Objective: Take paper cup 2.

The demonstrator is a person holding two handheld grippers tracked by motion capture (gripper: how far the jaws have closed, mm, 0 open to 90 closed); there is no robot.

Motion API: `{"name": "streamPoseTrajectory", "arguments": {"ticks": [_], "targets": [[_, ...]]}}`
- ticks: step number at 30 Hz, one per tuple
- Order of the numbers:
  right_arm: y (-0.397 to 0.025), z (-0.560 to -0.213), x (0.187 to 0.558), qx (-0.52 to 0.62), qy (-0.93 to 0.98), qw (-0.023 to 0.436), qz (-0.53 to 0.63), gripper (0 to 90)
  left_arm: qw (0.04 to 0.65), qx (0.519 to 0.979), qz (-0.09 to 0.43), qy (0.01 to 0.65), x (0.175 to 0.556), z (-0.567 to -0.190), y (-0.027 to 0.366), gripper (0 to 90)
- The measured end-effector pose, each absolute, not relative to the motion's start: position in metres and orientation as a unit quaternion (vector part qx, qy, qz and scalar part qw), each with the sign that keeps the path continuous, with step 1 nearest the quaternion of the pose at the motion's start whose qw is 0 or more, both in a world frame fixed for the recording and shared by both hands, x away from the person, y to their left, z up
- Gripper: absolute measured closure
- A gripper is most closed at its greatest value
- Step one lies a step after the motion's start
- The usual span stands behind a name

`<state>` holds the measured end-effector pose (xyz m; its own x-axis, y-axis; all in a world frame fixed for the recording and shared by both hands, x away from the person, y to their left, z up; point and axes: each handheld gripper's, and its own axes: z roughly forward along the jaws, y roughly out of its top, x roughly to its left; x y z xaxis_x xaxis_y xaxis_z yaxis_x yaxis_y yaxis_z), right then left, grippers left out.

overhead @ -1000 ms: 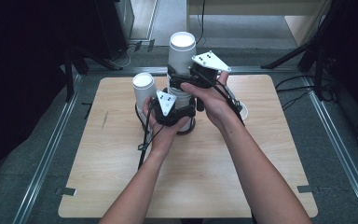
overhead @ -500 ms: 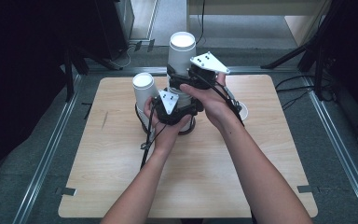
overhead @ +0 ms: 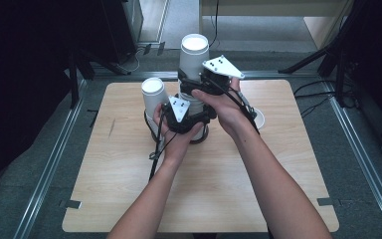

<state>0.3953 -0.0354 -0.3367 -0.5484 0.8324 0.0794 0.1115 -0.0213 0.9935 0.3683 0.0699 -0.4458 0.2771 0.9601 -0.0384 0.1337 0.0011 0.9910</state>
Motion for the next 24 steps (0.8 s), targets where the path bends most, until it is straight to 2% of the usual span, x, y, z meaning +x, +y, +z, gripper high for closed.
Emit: {"name": "streamPoseTrajectory", "arguments": {"ticks": [24], "targets": [[-0.033, -0.317, 0.393, 0.362, 0.618, 0.315, 0.622, 14.1, 0.539, 0.593, 0.382, 0.46, 0.367, -0.446, 0.071, 3.2]]}}
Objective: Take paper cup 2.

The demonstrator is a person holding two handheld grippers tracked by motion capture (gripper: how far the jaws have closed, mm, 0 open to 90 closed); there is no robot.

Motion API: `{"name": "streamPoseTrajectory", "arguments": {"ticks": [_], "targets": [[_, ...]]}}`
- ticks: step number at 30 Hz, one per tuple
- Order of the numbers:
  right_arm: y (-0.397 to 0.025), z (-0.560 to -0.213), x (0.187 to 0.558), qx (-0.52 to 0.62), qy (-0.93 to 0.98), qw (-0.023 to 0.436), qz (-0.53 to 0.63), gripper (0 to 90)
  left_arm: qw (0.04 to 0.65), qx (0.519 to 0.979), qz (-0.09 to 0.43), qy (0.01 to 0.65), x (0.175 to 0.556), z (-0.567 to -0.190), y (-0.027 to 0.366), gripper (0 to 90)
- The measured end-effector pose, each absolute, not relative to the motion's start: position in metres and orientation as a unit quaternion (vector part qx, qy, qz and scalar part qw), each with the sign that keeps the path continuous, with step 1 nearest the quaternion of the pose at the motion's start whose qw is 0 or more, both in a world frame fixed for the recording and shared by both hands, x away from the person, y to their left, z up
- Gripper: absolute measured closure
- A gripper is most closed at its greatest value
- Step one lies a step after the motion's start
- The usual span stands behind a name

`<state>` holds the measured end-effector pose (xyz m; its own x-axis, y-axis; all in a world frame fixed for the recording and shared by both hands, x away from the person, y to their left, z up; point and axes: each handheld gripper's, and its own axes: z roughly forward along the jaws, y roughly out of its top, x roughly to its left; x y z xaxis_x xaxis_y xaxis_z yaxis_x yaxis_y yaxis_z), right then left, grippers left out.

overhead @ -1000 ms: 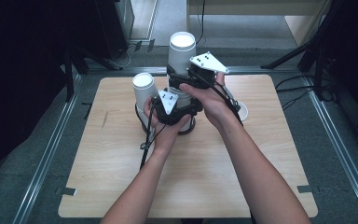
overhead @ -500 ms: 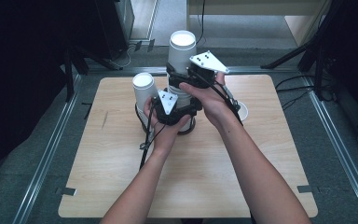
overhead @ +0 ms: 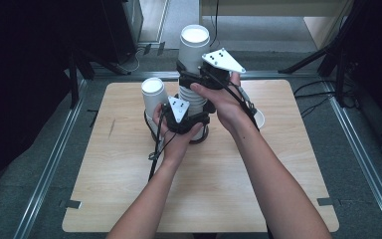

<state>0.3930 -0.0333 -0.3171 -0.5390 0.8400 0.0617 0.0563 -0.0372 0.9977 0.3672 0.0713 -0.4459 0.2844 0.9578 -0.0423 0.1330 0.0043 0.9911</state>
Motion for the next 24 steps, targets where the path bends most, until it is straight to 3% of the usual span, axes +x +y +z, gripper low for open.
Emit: {"name": "streamPoseTrajectory", "arguments": {"ticks": [7, 24], "targets": [[-0.033, -0.312, 0.391, 0.355, 0.601, 0.341, 0.629, 14.7, 0.537, 0.596, 0.383, 0.459, 0.367, -0.446, 0.072, 3.3], [-0.03, -0.301, 0.385, 0.34, 0.595, 0.356, 0.635, 17.5, 0.536, 0.599, 0.382, 0.456, 0.366, -0.446, 0.073, 3.4]]}}
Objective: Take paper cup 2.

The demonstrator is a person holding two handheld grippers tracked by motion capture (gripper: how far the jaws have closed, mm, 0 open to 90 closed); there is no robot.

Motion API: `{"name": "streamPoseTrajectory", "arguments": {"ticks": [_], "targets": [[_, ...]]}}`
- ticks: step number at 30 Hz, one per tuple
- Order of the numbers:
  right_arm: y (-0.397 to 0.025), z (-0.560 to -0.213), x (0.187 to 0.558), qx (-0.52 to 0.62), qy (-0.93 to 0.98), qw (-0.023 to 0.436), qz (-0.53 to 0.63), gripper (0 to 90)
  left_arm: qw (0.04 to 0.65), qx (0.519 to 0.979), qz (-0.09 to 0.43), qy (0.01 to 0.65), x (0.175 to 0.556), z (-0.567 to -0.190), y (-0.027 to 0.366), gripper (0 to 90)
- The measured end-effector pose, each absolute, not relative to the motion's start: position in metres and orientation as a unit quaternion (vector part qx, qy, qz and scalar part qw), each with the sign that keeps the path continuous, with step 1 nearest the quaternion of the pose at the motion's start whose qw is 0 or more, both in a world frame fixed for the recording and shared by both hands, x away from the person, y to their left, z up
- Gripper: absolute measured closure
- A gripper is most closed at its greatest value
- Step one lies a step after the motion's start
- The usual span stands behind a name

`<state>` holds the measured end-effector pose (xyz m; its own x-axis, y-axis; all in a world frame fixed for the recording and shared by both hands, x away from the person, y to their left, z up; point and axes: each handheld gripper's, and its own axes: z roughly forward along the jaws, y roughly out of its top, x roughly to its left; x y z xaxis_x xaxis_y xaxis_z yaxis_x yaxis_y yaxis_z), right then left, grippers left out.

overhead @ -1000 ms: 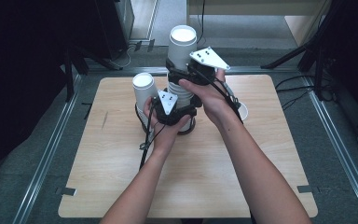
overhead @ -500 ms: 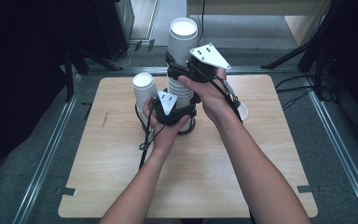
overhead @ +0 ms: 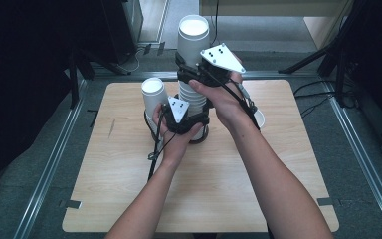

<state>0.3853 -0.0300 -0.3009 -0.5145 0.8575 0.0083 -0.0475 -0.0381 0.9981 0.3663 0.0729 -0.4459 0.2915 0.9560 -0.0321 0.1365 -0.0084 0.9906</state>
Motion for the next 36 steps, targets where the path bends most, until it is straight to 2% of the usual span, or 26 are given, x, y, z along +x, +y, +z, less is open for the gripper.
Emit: {"name": "streamPoseTrajectory", "arguments": {"ticks": [21, 36], "targets": [[-0.037, -0.273, 0.373, 0.332, 0.563, 0.374, 0.658, 17.8, 0.537, 0.598, 0.382, 0.456, 0.366, -0.446, 0.073, 3.6], [-0.065, -0.259, 0.36, 0.335, 0.546, 0.385, 0.664, 17.8, 0.537, 0.598, 0.381, 0.457, 0.366, -0.446, 0.073, 3.6]]}}
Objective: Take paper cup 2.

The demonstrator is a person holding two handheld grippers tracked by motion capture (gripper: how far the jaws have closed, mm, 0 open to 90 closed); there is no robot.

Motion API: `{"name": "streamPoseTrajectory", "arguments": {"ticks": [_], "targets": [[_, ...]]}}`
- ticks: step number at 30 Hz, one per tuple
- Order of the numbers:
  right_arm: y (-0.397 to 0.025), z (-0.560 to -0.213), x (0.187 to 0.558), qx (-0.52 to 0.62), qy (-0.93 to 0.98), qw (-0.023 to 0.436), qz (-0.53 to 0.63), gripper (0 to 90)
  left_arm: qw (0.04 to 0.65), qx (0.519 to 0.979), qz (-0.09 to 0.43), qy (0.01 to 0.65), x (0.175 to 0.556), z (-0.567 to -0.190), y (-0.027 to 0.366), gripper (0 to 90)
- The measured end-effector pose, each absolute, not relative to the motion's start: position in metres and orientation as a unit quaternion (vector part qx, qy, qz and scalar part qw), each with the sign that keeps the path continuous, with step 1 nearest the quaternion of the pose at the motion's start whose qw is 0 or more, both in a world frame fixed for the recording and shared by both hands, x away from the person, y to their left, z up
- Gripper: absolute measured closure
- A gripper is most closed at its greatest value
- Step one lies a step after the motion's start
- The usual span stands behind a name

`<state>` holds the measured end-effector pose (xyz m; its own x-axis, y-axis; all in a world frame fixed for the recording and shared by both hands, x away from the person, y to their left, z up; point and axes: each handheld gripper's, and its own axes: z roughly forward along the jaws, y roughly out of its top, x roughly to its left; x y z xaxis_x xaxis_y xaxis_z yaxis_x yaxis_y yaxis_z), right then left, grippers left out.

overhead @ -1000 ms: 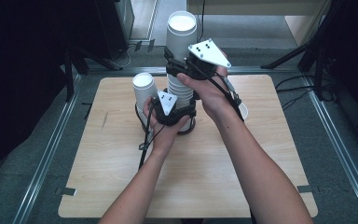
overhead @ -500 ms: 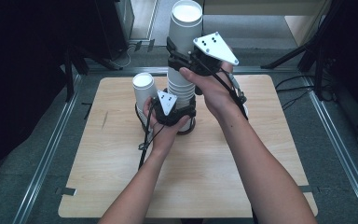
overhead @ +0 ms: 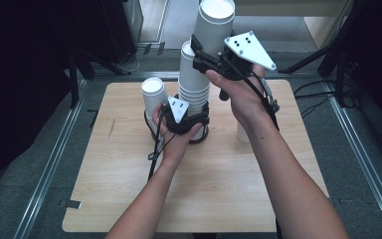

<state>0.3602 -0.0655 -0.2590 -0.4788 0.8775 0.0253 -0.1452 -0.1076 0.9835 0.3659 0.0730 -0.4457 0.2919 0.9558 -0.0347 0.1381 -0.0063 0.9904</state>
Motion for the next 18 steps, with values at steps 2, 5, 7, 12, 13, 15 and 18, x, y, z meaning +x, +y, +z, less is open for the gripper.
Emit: {"name": "streamPoseTrajectory", "arguments": {"ticks": [2, 5, 7, 12, 13, 15, 18], "targets": [[-0.07, -0.259, 0.358, 0.337, 0.545, 0.385, 0.664, 17.8, 0.537, 0.599, 0.38, 0.457, 0.366, -0.446, 0.073, 3.6], [-0.076, -0.26, 0.354, 0.337, 0.541, 0.387, 0.666, 17.8, 0.538, 0.598, 0.379, 0.458, 0.366, -0.445, 0.073, 3.7], [-0.082, -0.261, 0.352, 0.34, 0.539, 0.388, 0.666, 17.8, 0.537, 0.599, 0.379, 0.458, 0.365, -0.445, 0.074, 3.7], [-0.097, -0.267, 0.348, 0.347, 0.536, 0.393, 0.662, 17.8, 0.536, 0.601, 0.378, 0.457, 0.364, -0.445, 0.074, 3.9], [-0.1, -0.268, 0.347, 0.347, 0.536, 0.395, 0.66, 17.8, 0.535, 0.601, 0.378, 0.457, 0.364, -0.445, 0.074, 3.9], [-0.107, -0.271, 0.345, 0.349, 0.536, 0.396, 0.659, 17.8, 0.535, 0.601, 0.378, 0.458, 0.364, -0.445, 0.074, 3.9], [-0.117, -0.276, 0.342, 0.355, 0.531, 0.398, 0.659, 17.7, 0.534, 0.601, 0.374, 0.461, 0.364, -0.445, 0.074, 3.9]]}}
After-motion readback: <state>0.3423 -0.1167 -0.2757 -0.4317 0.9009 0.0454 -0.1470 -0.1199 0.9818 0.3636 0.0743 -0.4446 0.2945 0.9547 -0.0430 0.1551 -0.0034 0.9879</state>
